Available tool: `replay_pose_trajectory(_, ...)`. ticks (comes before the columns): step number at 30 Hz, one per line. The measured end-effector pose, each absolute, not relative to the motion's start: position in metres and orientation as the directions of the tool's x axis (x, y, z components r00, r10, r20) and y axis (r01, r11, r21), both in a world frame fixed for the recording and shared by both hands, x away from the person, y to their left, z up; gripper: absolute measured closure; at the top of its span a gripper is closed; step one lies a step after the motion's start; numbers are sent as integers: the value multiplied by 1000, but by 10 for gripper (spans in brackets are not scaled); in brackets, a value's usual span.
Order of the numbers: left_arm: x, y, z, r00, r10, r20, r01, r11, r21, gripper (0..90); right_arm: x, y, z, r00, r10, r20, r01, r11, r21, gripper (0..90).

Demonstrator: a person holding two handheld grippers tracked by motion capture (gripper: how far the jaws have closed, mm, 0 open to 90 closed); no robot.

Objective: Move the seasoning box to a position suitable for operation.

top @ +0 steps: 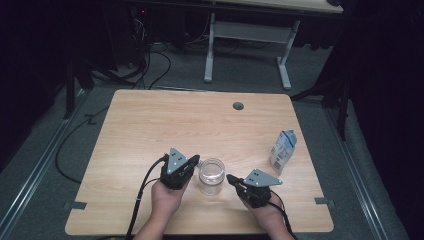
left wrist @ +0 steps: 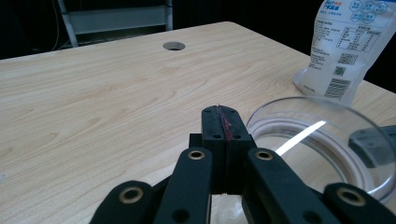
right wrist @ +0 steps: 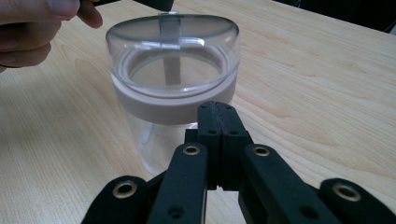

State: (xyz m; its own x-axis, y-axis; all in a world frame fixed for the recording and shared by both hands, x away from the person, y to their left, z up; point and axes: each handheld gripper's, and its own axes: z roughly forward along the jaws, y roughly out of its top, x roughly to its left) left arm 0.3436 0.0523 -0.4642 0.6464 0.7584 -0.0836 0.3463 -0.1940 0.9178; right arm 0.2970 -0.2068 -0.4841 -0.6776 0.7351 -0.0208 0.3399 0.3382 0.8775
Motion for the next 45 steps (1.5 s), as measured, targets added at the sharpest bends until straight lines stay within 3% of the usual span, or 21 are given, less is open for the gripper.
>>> replay_pose_trajectory(17,343,56,-465,643,759,-101,350,-174,921,900,293,-198,-476,-703,711,-19,300,320,899,899)
replay_pose_trajectory(28,314,77,-485,658,738,-148,372,-148,916,876,291,-198,-465,-707,707,-31,272,311,911,899)
replay_pose_trajectory(45,291,61,-489,713,684,-153,347,-154,925,886,291,-193,-466,-706,708,-27,279,313,908,900)
